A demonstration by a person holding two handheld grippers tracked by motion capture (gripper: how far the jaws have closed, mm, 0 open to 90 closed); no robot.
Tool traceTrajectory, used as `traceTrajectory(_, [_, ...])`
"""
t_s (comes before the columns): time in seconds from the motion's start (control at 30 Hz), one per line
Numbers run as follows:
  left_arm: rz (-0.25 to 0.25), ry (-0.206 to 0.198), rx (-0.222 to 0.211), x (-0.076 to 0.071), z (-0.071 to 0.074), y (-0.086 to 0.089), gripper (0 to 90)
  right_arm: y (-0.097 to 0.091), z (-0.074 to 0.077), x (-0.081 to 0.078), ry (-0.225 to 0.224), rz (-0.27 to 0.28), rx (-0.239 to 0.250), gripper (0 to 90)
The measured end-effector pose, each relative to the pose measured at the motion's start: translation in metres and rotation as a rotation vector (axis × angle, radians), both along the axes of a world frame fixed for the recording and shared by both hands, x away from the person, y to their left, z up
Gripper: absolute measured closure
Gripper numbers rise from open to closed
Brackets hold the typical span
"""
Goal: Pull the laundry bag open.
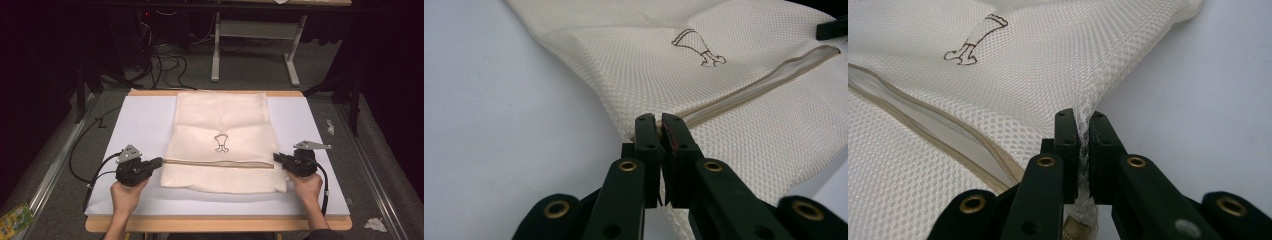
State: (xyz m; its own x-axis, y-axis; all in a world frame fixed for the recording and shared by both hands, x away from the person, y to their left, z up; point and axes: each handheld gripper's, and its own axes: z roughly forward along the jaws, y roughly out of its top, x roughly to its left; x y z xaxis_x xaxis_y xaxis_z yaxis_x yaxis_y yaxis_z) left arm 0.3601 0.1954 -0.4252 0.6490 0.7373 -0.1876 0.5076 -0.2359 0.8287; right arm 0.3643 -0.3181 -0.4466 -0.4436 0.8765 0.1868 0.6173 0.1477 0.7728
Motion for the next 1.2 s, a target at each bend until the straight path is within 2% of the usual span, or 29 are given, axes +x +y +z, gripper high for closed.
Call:
traceTrajectory(0.07, [-0.003, 0.0, 0.006, -0.001, -0.001, 0.0, 86.6, 0.001, -0.003, 0.001, 0.016, -0.005, -0.008, 85.4])
traceTrajectory(0.17, [0.0, 0.001, 0.013, -0.001, -0.002, -0.001, 86.6, 0.001, -0.005, 0.001, 0.01, -0.003, -0.011, 84.9])
traceTrajectory(0.5, [0.0, 0.018, 0.048, -0.002, -0.009, -0.005, 86.2, 0.003, -0.012, 0.0, 0.028, -0.007, -0.03, 81.6])
traceTrajectory(0.7, [0.004, 0.03, 0.062, -0.001, -0.011, -0.007, 86.0, 0.003, -0.013, -0.001, 0.037, -0.009, -0.044, 77.2])
traceTrajectory(0.8, [0.007, 0.024, 0.065, -0.001, -0.011, -0.008, 85.4, 0.004, -0.014, -0.001, 0.036, -0.008, -0.059, 72.0])
traceTrajectory(0.97, [0.003, 0.03, 0.066, 0.001, -0.012, -0.009, 79.8, 0.004, -0.012, -0.002, 0.029, -0.021, -0.062, 64.9])
traceTrajectory(1.0, [0.003, 0.027, 0.064, 0.001, -0.012, -0.009, 76.4, 0.003, -0.01, -0.004, 0.013, -0.025, -0.065, 61.9])
traceTrajectory(1.07, [0.007, 0.018, 0.059, 0.001, -0.012, -0.008, 75.0, 0.003, -0.009, -0.004, 0.009, -0.03, -0.063, 60.2])
traceTrajectory(1.2, [0.026, -0.017, 0.031, 0.0, -0.008, -0.006, 65.6, 0.002, -0.001, -0.008, -0.022, -0.043, -0.064, 56.1])
